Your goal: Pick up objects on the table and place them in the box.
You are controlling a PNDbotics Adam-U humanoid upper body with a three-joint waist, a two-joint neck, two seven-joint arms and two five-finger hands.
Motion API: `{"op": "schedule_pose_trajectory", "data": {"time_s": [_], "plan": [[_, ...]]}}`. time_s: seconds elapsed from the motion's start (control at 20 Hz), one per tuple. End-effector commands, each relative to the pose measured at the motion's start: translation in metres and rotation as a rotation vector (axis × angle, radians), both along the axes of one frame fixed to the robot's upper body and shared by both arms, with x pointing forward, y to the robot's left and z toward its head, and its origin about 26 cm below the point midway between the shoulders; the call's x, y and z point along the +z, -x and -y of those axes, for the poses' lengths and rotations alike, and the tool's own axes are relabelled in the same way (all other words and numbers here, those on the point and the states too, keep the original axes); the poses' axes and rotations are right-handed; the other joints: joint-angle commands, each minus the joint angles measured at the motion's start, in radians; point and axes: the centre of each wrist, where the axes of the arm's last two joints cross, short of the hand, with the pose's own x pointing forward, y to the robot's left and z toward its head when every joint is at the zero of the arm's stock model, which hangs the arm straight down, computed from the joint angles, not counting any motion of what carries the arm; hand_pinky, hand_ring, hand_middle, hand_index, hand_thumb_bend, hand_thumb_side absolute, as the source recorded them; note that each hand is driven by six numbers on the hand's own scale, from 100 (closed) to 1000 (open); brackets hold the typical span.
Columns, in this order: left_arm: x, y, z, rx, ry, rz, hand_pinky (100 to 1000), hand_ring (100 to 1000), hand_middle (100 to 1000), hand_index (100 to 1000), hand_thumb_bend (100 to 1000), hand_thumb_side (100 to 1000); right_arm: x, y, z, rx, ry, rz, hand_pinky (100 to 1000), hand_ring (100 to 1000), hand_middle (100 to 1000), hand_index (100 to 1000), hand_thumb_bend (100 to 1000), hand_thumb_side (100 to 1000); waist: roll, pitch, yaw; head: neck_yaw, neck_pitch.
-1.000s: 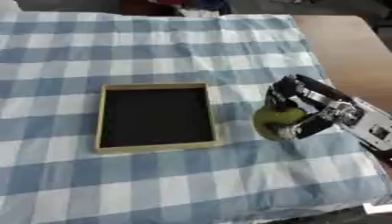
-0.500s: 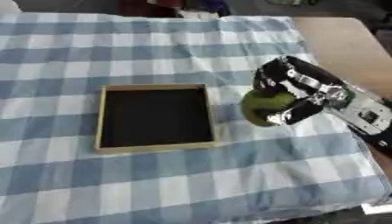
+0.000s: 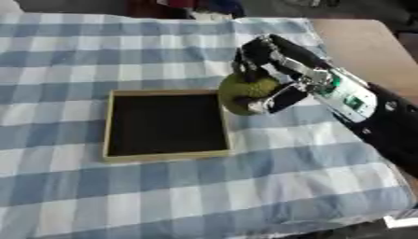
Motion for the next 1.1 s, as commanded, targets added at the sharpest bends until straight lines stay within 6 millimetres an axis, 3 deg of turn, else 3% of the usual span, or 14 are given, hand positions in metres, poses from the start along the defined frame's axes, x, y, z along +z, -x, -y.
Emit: {"op": "schedule_pose_trajectory", "data": {"time_s": [0.05, 0.55, 1.1], "plan": [[0.01, 0.003, -0.001, 0.006, -0.023, 0.027, 633, 478, 672, 804, 100, 566, 0.01, -0.008, -0.008, 0.004, -0.003, 0.023, 507, 236, 153, 388, 192, 100, 0.005, -0.019, 0.001, -0.004, 0.005], [0.008, 0.003, -0.001, 0.007, -0.015, 0.025, 633, 476, 674, 804, 100, 571, 0.0, -0.026, -0.035, -0.034, 0.024, -0.016, 515, 250, 164, 399, 157, 100, 0.006, -0.017, 0.009, -0.01, 0.005], [0.009, 0.002, 0.001, 0.004, -0.005, 0.031, 633, 476, 675, 804, 100, 575, -0.012, -0.032, -0.065, -0.058, 0.102, -0.04, 541, 284, 200, 431, 108, 100, 0.0, -0.013, 0.029, -0.02, 0.004]]}}
